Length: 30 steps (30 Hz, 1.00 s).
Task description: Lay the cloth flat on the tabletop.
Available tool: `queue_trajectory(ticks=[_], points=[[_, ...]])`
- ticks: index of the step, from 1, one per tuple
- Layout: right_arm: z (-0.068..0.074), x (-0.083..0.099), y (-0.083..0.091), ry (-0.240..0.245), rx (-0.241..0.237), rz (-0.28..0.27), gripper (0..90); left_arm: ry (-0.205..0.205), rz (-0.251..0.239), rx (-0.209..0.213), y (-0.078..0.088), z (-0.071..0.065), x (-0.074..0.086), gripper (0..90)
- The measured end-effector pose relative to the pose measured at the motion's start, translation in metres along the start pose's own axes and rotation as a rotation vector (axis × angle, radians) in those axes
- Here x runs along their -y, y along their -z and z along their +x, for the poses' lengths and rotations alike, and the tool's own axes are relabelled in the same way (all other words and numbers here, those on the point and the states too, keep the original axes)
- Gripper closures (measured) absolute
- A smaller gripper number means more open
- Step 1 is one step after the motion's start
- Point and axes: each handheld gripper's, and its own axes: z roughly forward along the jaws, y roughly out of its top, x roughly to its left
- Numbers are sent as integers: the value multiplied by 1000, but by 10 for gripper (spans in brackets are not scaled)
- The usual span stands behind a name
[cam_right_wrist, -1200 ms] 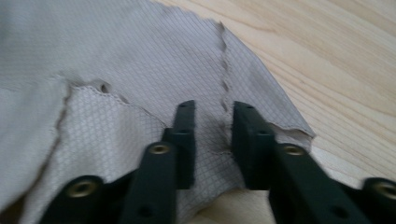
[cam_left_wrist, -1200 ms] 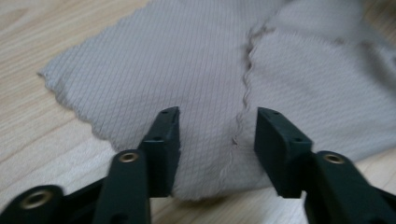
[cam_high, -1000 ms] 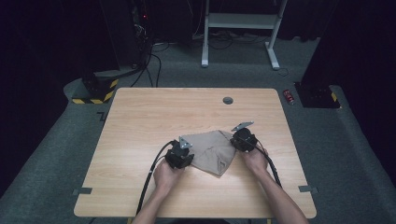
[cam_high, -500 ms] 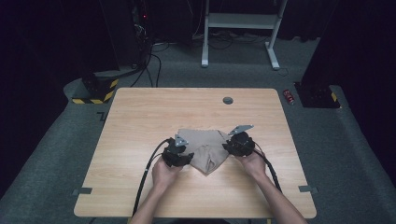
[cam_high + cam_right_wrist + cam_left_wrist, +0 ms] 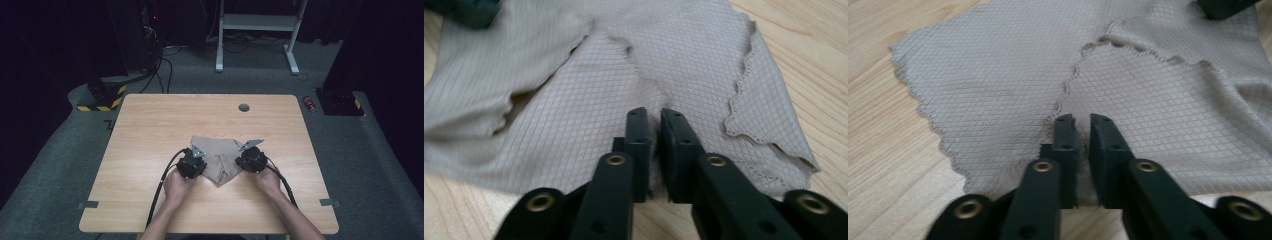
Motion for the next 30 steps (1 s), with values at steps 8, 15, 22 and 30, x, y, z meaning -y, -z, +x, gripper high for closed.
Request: queue_trajectory(ticks=[8, 15, 22, 30], points=[[8, 0, 10, 40, 16, -30, 886, 7, 23, 15, 6, 7, 3, 899], [7, 11, 19, 36, 5, -38, 885, 50, -20, 26, 29, 14, 17, 894], [9, 19, 26, 27, -16, -39, 811, 57, 10, 18, 40, 14, 30, 841], [12, -3, 25, -11, -9, -110, 647, 92, -60, -22, 39, 13, 16, 634]])
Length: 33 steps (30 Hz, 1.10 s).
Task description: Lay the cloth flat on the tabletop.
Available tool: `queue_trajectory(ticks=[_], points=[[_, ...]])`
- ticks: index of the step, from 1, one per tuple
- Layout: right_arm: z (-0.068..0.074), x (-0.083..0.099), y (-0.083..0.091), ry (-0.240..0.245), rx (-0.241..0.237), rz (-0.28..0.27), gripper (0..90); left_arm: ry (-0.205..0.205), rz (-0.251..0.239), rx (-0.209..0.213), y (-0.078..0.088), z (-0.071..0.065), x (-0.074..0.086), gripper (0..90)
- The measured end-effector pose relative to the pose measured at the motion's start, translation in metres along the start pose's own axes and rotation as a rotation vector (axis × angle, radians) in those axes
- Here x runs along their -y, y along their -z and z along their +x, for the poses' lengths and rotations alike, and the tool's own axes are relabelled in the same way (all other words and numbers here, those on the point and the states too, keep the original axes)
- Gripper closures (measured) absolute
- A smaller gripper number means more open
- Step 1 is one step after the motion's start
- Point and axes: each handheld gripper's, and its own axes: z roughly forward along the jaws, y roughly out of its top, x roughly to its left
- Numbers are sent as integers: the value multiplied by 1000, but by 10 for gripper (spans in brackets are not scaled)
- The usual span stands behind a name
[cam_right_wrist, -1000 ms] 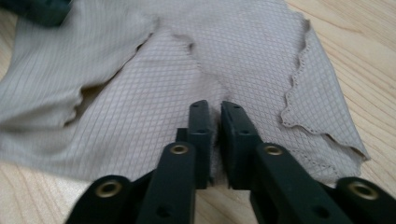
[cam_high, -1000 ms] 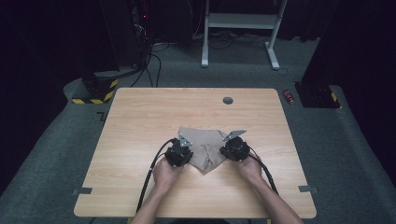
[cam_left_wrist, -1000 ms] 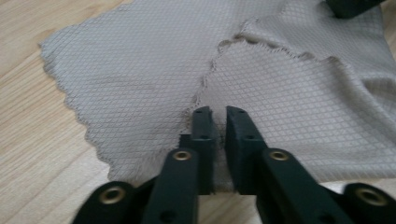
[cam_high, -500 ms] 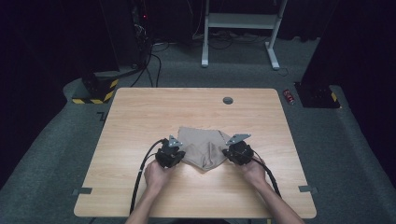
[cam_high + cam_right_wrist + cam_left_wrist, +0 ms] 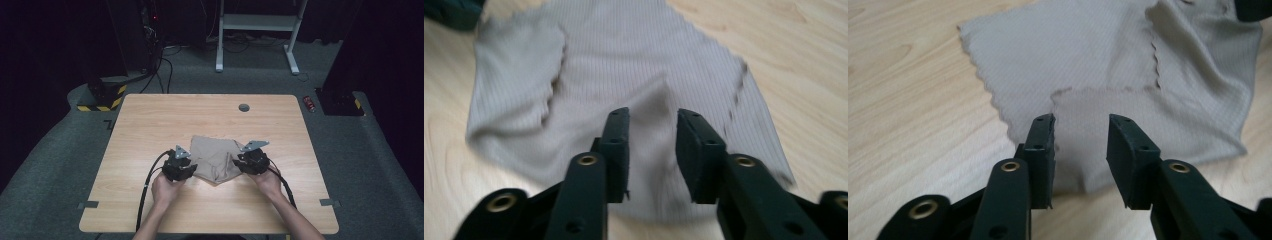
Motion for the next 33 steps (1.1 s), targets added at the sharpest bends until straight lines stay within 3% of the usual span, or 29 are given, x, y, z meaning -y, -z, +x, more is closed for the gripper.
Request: queue_trajectory(ticks=[4, 7, 10, 11, 13, 15, 17, 19, 25, 28, 33], points=[[3, -17, -14, 1, 14, -8, 597, 36, -1, 0, -15, 1, -6, 591], [6, -24, -24, 15, 29, 7, 609, 62, 4, -3, -26, 1, -8, 591], [1, -26, -36, -9, 21, 55, 704, 66, 23, -6, -34, 2, -7, 605], [-1, -24, -39, -16, 20, 70, 777, 63, 29, -6, -35, 2, -7, 627], [-2, -23, -38, -4, 19, 77, 855, 42, 37, -10, -36, 2, -6, 684], [-2, -21, -33, 5, 19, 70, 876, 37, 44, 27, -35, 4, -6, 821], [0, -19, -26, 18, 16, 54, 879, 12, 44, 35, -31, 4, -6, 885], [2, -14, -13, 41, 12, 22, 879, 7, 38, 48, -26, 3, -6, 892], [9, 9, 22, 52, -4, -51, 878, -20, -21, 110, -2, -3, 0, 890], [14, 25, 37, 52, -20, -62, 878, -15, -43, 136, 12, -7, 13, 891], [26, 55, 49, 64, -28, -47, 878, -19, -33, 160, 25, -10, 37, 890]])
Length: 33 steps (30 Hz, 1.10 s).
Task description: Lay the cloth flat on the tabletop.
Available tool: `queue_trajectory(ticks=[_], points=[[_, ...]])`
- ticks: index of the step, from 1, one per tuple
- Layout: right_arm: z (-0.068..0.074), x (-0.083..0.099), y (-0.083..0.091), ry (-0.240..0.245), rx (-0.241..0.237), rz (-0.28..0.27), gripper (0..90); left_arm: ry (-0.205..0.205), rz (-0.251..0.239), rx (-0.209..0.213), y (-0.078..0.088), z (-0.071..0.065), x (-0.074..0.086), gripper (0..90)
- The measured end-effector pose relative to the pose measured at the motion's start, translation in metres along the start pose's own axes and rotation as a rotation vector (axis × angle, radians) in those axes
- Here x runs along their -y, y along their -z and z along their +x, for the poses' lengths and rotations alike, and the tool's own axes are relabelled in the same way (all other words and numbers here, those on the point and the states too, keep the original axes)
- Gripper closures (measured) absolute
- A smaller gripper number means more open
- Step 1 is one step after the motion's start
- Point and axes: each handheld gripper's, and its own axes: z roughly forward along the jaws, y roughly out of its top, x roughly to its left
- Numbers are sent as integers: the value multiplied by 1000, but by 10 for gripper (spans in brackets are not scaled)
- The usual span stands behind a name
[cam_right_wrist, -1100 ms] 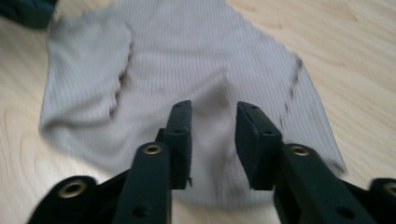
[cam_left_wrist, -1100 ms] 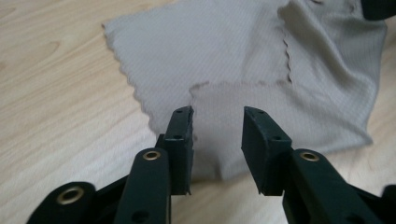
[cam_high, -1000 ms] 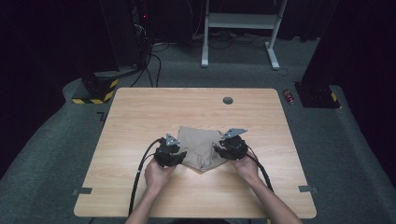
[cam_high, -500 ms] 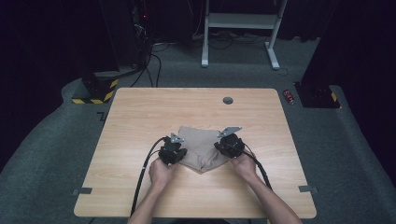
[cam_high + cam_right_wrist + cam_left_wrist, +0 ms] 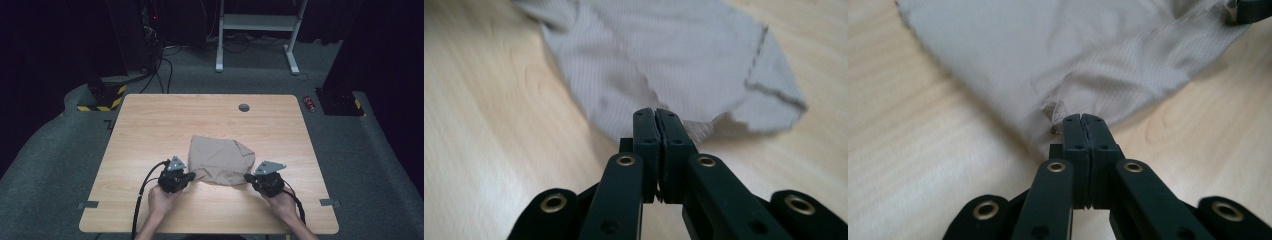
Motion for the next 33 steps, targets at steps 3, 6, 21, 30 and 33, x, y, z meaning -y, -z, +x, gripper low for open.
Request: queue_trajectory(ticks=[3, 6, 21, 30, 33], points=[[6, 16, 2, -7, -5, 22, 875, 10, 3, 10, 5, -1, 15, 889], [6, 25, 2, -20, -1, 34, 848, 23, 6, -1, 9, 1, 24, 872], [-9, 9, 3, -98, 60, 2, 758, 49, -34, -57, 10, 2, 10, 705], [-7, 11, 2, -130, -13, 7, 611, 38, 32, -59, -4, -5, 7, 616], [-7, 14, -4, -133, -15, 35, 675, 41, 54, -87, -9, -5, 8, 640]])
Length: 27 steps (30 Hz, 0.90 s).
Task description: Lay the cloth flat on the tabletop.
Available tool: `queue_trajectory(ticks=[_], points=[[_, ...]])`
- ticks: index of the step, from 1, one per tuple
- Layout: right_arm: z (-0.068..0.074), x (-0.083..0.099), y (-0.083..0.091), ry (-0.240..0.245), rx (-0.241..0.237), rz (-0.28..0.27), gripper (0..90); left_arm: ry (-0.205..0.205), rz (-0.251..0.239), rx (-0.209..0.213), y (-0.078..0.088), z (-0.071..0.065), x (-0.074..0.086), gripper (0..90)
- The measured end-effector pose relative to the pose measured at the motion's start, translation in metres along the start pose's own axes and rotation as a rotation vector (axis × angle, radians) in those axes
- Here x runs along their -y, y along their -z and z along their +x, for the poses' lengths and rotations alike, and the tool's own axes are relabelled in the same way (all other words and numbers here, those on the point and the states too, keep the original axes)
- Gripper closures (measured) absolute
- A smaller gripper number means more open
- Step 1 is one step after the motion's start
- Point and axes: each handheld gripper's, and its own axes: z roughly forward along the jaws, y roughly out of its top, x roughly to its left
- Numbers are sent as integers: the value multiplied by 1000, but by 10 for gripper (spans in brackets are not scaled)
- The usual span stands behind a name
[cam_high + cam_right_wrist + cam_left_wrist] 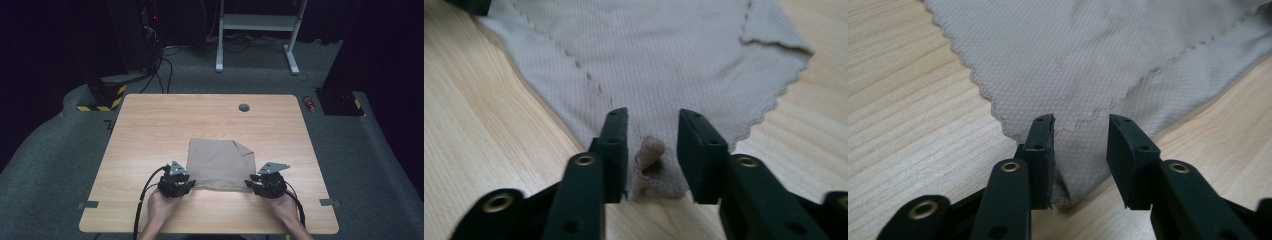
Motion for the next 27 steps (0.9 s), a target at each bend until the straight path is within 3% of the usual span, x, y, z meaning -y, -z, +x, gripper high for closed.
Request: queue_trajectory(ticks=[3, 5, 12, 18, 22, 27], points=[[1, 2, -5, 14, 19, 28, 797, -14, 15, -11, -2, -2, 0, 689], [2, 4, -4, 33, 30, 17, 856, -26, 17, -8, -2, -3, 1, 744], [4, 8, 5, 47, 21, -20, 882, -39, -12, 59, 4, -2, 5, 894], [8, 15, 12, 66, -5, -32, 881, -32, -37, 82, 14, -2, 14, 899], [10, 20, 13, 82, -29, -13, 879, -20, -44, 77, 19, 0, 18, 898], [12, 24, 10, 92, -54, 24, 831, 22, -57, 17, 15, 4, 7, 701]])
